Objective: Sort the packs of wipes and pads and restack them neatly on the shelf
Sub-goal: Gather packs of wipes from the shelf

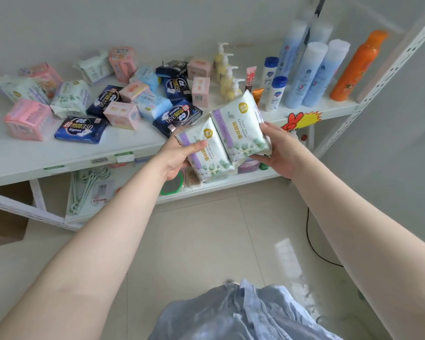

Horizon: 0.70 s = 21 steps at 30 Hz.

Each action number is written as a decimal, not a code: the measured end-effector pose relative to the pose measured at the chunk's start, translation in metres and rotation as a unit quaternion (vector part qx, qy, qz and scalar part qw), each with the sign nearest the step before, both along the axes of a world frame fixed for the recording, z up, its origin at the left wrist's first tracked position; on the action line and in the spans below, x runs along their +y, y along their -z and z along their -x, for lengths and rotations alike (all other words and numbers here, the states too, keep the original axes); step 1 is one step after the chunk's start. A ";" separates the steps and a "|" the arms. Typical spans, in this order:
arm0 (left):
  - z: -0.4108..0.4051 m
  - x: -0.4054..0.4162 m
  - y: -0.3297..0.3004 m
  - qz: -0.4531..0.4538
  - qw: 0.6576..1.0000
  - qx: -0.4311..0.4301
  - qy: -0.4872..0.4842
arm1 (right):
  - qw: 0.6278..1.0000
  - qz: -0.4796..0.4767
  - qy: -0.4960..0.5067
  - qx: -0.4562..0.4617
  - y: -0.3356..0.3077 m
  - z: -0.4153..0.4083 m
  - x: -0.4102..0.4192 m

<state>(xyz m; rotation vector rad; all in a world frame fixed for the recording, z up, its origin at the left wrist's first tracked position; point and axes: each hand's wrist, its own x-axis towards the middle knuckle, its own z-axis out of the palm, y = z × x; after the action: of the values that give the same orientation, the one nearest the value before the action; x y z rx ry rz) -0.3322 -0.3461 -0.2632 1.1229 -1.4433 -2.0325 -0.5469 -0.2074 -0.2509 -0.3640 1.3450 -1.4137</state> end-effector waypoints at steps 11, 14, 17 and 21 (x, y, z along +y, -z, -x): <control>-0.021 0.040 0.027 -0.036 0.997 0.066 0.029 | 0.994 -0.059 0.043 -0.078 0.020 -0.031 0.050; -0.018 0.043 0.026 -0.031 0.996 0.072 0.034 | 0.989 -0.054 0.107 -0.083 0.019 -0.027 0.060; -0.009 0.044 0.028 -0.034 0.996 0.067 0.049 | 0.976 -0.051 0.181 -0.111 0.023 -0.012 0.070; 0.017 0.056 0.029 -0.020 0.994 0.033 0.098 | 0.969 -0.034 0.185 -0.160 0.024 0.008 0.078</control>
<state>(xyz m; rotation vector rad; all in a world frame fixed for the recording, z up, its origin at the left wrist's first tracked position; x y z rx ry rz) -0.3488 -0.2899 -0.2924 0.9511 -1.5388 -2.2188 -0.5551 -0.1289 -0.2749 0.1685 1.2275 -1.6440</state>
